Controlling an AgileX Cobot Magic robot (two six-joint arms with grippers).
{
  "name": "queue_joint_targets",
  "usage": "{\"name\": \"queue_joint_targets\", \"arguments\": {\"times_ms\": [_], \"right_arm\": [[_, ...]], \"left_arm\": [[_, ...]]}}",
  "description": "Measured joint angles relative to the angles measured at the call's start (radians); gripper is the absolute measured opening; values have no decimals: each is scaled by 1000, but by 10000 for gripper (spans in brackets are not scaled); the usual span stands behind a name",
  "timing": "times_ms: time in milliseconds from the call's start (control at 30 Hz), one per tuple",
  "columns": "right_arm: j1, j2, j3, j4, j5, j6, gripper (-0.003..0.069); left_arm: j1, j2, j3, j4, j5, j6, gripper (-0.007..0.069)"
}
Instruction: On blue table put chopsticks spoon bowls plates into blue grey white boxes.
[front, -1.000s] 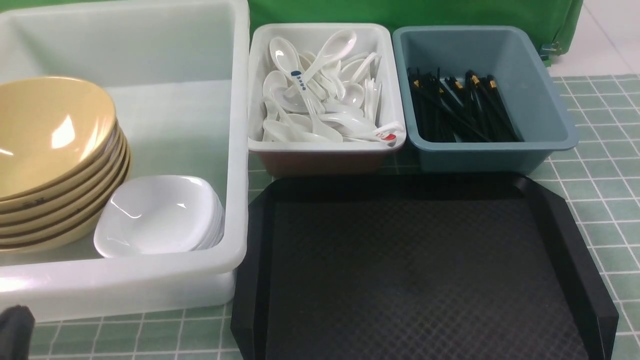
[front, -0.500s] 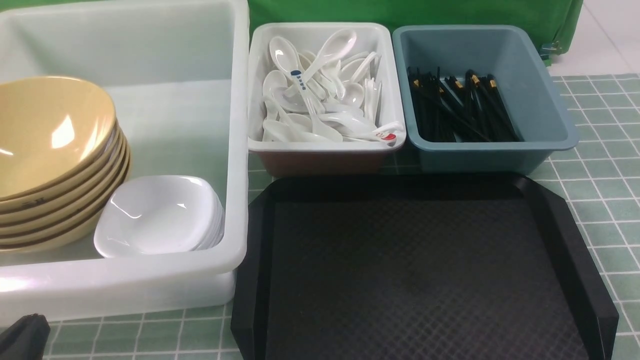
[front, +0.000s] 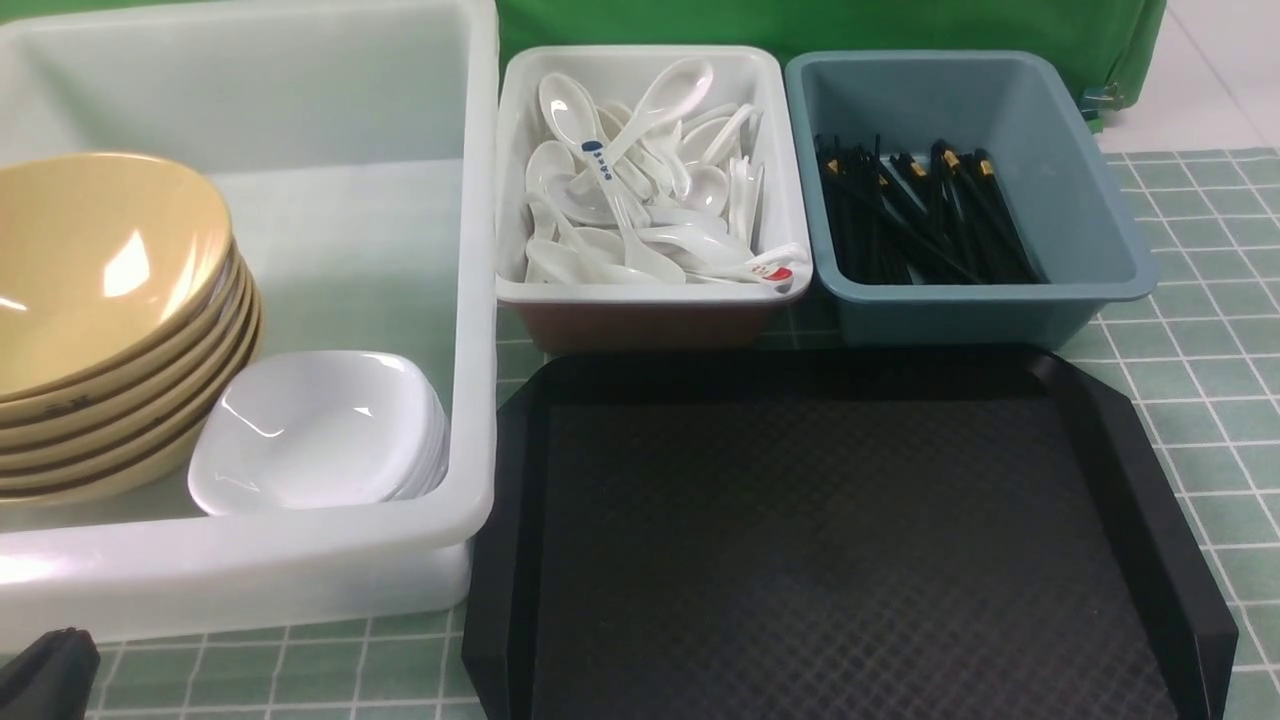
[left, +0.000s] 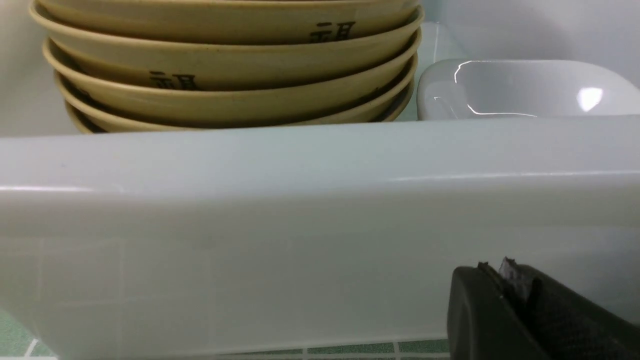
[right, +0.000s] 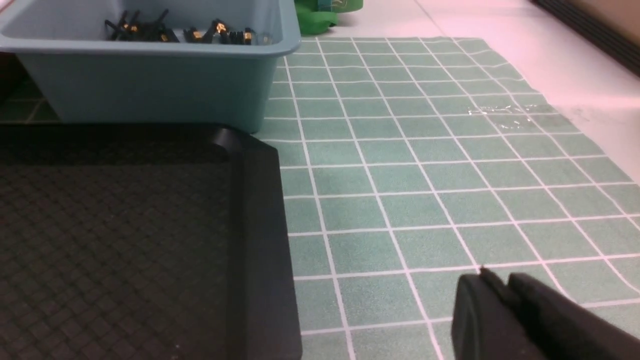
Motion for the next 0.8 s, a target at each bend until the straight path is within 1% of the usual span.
{"name": "queue_joint_targets", "arguments": {"times_ms": [800], "right_arm": [[0,0,0,0,0,0,133]], "left_arm": [[0,0,0,0,3,3,4]]}}
